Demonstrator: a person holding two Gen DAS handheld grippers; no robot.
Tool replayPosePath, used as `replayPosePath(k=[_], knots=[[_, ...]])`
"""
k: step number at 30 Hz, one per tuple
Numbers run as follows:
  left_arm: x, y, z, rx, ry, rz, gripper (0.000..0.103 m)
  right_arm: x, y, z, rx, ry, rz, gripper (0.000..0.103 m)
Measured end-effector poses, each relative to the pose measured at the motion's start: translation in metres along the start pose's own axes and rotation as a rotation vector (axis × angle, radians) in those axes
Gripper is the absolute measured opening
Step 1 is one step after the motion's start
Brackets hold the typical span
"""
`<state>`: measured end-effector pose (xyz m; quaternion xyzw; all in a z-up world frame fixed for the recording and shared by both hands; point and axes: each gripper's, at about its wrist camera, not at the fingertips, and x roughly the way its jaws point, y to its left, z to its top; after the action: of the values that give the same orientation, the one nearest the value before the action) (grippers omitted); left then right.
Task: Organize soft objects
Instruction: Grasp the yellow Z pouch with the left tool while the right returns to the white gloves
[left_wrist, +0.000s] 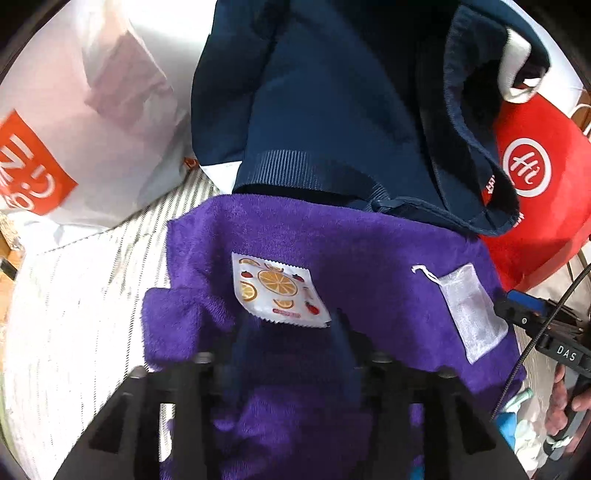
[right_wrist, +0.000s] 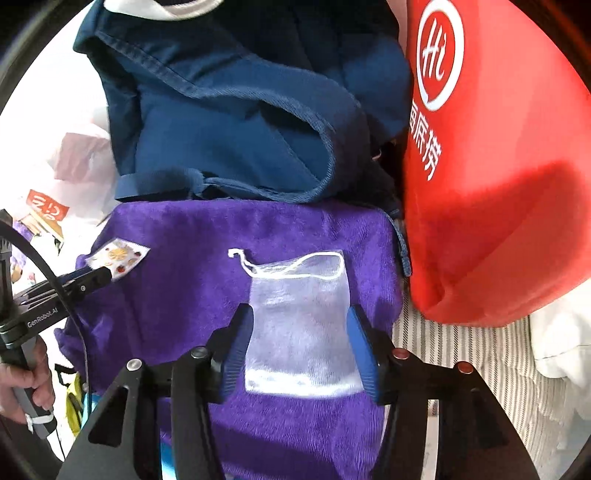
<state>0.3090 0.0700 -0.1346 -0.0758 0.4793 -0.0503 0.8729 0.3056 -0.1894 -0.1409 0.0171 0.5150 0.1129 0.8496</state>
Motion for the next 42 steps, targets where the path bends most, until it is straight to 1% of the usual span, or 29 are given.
replayPosePath(k=[3, 5, 10, 12, 16, 21, 25, 29, 31, 33, 35, 38, 40, 41, 42], knots=[[-0.015, -0.002, -0.004, 0.017, -0.01, 0.028, 0.057, -0.016, 0.001, -0.004, -0.004, -0.015, 0.002, 0.054], [-0.024, -0.002, -0.008, 0.016, -0.015, 0.033, 0.057, -0.028, 0.0, -0.008, -0.001, -0.03, 0.007, 0.059], [-0.053, 0.004, -0.026, 0.01, -0.028, 0.049, 0.057, -0.062, -0.005, -0.026, -0.004, -0.068, 0.01, 0.06], [-0.066, 0.007, -0.034, 0.011, -0.03, 0.051, 0.058, -0.077, -0.009, -0.04, -0.001, -0.079, 0.007, 0.062], [-0.087, 0.01, -0.056, 0.002, -0.036, 0.061, 0.061, -0.099, -0.018, -0.066, 0.0, -0.098, 0.0, 0.073], [-0.102, 0.014, -0.089, -0.007, -0.023, 0.078, 0.066, -0.116, -0.029, -0.106, 0.017, -0.089, -0.025, 0.074], [-0.103, 0.022, -0.116, -0.015, 0.004, 0.097, 0.067, -0.124, -0.041, -0.135, 0.053, -0.075, -0.03, 0.074], [-0.091, 0.031, -0.131, -0.042, 0.025, 0.11, 0.067, -0.132, -0.048, -0.162, 0.093, -0.057, -0.021, 0.074], [-0.086, 0.035, -0.134, -0.046, 0.024, 0.114, 0.067, -0.136, -0.051, -0.173, 0.105, -0.052, -0.027, 0.074], [-0.078, 0.04, -0.133, -0.051, 0.012, 0.099, 0.066, -0.139, -0.053, -0.182, 0.117, -0.048, -0.034, 0.074], [-0.069, 0.043, -0.133, -0.057, 0.024, 0.094, 0.066, -0.14, -0.056, -0.191, 0.134, -0.038, -0.039, 0.074], [-0.061, 0.045, -0.132, -0.056, 0.026, 0.066, 0.065, -0.138, -0.061, -0.2, 0.15, -0.022, -0.057, 0.074], [-0.059, 0.047, -0.132, -0.062, 0.006, 0.039, 0.051, -0.135, -0.064, -0.204, 0.162, -0.007, -0.071, 0.074], [-0.059, 0.047, -0.133, -0.068, 0.0, 0.014, 0.038, -0.135, -0.065, -0.206, 0.168, -0.003, -0.076, 0.074], [-0.058, 0.048, -0.134, -0.076, -0.001, -0.016, 0.03, -0.135, -0.067, -0.208, 0.174, 0.0, -0.079, 0.074]])
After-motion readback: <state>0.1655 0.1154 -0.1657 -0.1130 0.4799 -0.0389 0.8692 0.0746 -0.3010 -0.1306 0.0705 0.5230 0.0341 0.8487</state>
